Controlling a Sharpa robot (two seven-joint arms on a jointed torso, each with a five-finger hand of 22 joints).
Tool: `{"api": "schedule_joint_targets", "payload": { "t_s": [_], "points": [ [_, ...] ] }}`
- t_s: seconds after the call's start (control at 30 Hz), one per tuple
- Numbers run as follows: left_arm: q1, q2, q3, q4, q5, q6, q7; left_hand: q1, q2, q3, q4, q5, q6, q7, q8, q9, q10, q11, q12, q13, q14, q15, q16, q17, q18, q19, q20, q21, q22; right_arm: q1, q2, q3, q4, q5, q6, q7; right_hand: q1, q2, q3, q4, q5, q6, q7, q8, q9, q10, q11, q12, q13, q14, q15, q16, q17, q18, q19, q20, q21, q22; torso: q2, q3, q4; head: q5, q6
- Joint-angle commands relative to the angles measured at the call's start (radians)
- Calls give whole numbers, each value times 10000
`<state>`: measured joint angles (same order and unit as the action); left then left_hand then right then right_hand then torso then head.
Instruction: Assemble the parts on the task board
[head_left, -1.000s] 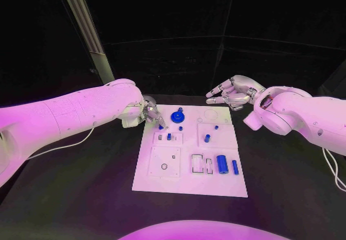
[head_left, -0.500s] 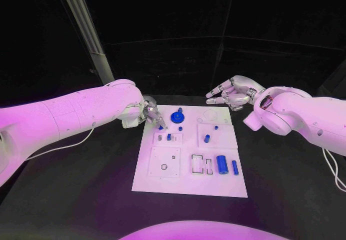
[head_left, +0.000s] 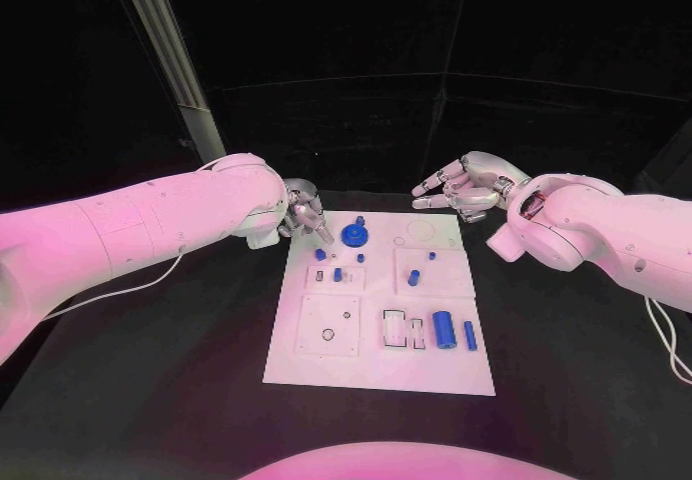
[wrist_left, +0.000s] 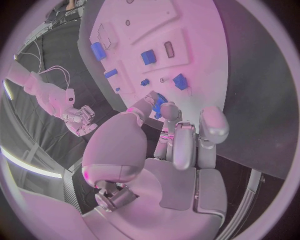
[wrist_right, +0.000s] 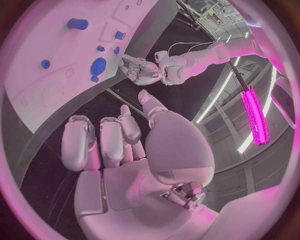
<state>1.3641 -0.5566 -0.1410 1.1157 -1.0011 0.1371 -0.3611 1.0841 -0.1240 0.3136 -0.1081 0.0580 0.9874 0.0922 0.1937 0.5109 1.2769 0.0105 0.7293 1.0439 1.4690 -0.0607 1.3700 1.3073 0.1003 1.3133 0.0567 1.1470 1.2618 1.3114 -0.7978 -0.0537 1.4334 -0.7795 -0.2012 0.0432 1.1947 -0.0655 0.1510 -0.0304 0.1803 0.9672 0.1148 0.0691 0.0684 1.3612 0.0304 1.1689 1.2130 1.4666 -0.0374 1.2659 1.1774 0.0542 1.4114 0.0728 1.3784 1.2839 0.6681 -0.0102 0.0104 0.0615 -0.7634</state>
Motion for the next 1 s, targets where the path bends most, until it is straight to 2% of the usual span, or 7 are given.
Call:
{"api": "schedule_joint_targets", "payload": {
  "t_s": [0.03, 0.2, 0.43, 0.83, 1.0],
  "points": [
    [25, 114, 7, -19, -1457, -367, 523, -50, -180, -252, 147, -97, -68, -17, -18, -28, 82, 20, 92, 26, 351, 65, 82, 233, 49, 119, 7, 76, 57, 18, 16, 6, 2, 33, 54, 50, -115, 23, -11, -56, 64, 37, 22, -54, -12, 35, 14, -5, -14, 189, -59, -38, 9, 127, 12, -47, -23, 7, 1, -6, -17, 19, -11],
    [20, 306, -8, -163, -2037, -244, 330, 98, -169, -489, 330, -97, -51, -38, 9, -65, 178, -2, 271, 107, 485, 38, 340, 547, -30, 380, -16, 383, 276, 18, 26, 6, -7, 33, 55, 49, -115, 23, -11, -56, 64, 37, 22, -54, -12, 35, 14, -5, -14, 189, -59, -38, 9, 127, 12, -47, -23, 7, 7, -5, 0, 7, -18],
    [-4, 497, -82, -297, -2520, 361, -186, 221, -156, -654, 455, -97, -11, -54, 47, -87, 327, -17, 624, 308, 570, 26, 549, 799, -88, 549, -31, 608, 442, 18, 46, 6, -18, 33, 61, 46, -115, 23, -11, -56, 64, 37, 22, -54, -12, 35, 14, -5, -14, 189, -59, -38, 9, 127, 12, -47, -23, 7, 8, -6, -6, 23, -64],
    [-58, 576, -193, -344, -2750, 1080, -546, 538, -15, -804, 586, -95, 112, -78, 146, -105, 631, -47, 1385, 763, 721, 3, 999, 1341, -197, 835, -57, 1062, 783, 17, 76, 6, -39, 33, 66, 54, -115, 23, -11, -56, 64, 37, 22, -54, -12, 35, 14, -5, -14, 189, -59, -38, 9, 127, 12, -47, -23, 7, -6, -5, -1, 52, -100],
    [-95, 607, -219, -325, -2758, 1071, -538, 534, -13, -861, 635, -97, 123, -79, 157, -112, 656, -46, 1460, 807, 731, 2, 1032, 1379, -207, 860, -60, 1106, 819, 16, 91, 5, -50, 33, 72, 60, -115, 23, -11, -56, 64, 37, 22, -54, -12, 35, 14, -5, -14, 189, -59, -38, 9, 127, 12, -47, -23, 7, -1, -9, 0, 52, -103]
  ]
}}
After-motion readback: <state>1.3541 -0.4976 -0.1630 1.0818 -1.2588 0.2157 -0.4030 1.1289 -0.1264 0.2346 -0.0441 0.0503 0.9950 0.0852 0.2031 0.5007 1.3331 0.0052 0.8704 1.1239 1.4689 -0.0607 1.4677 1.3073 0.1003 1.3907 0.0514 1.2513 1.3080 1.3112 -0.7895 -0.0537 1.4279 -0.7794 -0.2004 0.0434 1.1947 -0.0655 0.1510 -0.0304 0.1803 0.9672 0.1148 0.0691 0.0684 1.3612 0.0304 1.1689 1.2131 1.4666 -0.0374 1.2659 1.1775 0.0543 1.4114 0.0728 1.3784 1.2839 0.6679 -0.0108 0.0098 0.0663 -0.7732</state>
